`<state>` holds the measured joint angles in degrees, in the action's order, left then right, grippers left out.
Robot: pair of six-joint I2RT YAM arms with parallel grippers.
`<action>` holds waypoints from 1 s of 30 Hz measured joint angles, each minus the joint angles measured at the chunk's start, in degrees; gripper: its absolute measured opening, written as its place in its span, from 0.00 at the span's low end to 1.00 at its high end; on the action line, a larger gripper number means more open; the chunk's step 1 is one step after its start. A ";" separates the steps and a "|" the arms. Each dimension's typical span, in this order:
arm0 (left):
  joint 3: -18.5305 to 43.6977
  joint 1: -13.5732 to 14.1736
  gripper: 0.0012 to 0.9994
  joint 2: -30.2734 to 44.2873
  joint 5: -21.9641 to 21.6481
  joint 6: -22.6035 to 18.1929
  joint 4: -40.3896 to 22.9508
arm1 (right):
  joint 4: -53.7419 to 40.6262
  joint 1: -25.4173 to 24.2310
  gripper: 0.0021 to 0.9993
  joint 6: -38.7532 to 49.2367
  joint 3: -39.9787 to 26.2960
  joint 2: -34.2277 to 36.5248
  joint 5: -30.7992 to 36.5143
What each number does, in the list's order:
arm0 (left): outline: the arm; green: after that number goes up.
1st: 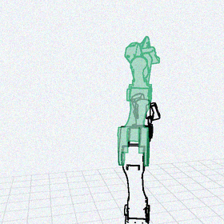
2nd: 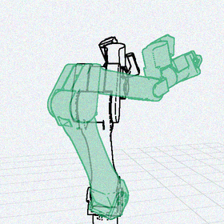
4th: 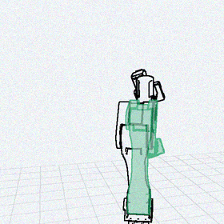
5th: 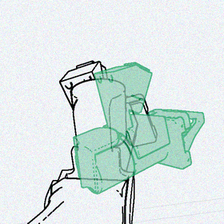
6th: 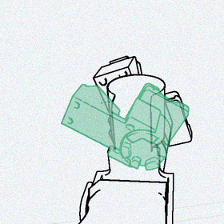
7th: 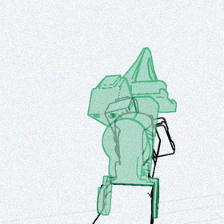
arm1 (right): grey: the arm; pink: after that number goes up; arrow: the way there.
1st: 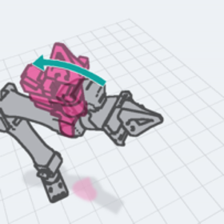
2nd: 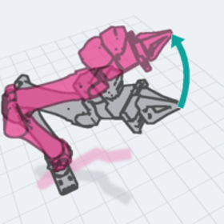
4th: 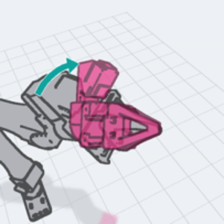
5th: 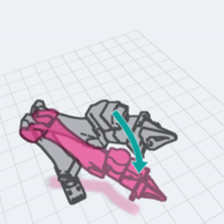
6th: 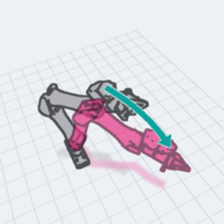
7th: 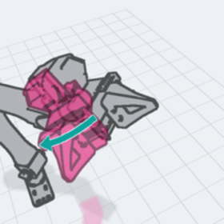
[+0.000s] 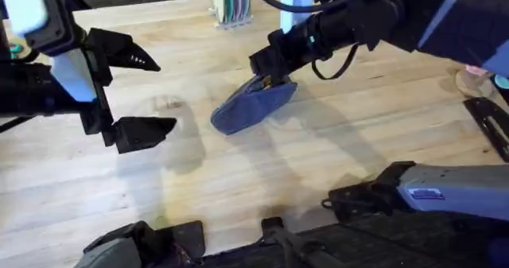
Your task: Unzip the bag, pick up the pens from the table one at a time and place them inside, then zip the bag closed.
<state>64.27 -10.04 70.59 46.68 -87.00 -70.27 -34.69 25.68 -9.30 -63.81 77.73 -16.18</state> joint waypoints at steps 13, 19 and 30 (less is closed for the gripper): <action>0.00 0.00 0.99 0.02 0.00 0.00 -0.54 | -6.12 -9.00 1.00 1.78 0.00 -1.27 -4.96; 0.00 0.00 0.99 0.00 0.00 0.00 -0.53 | -8.50 -13.24 1.00 3.52 0.00 -1.27 -9.01; 0.00 -0.02 0.99 0.00 0.00 0.00 -0.55 | -9.71 -18.89 1.00 7.72 0.00 -1.09 -14.92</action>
<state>64.27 -10.06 70.59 46.68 -87.00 -70.82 -44.40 6.80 -1.58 -63.81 76.65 -31.10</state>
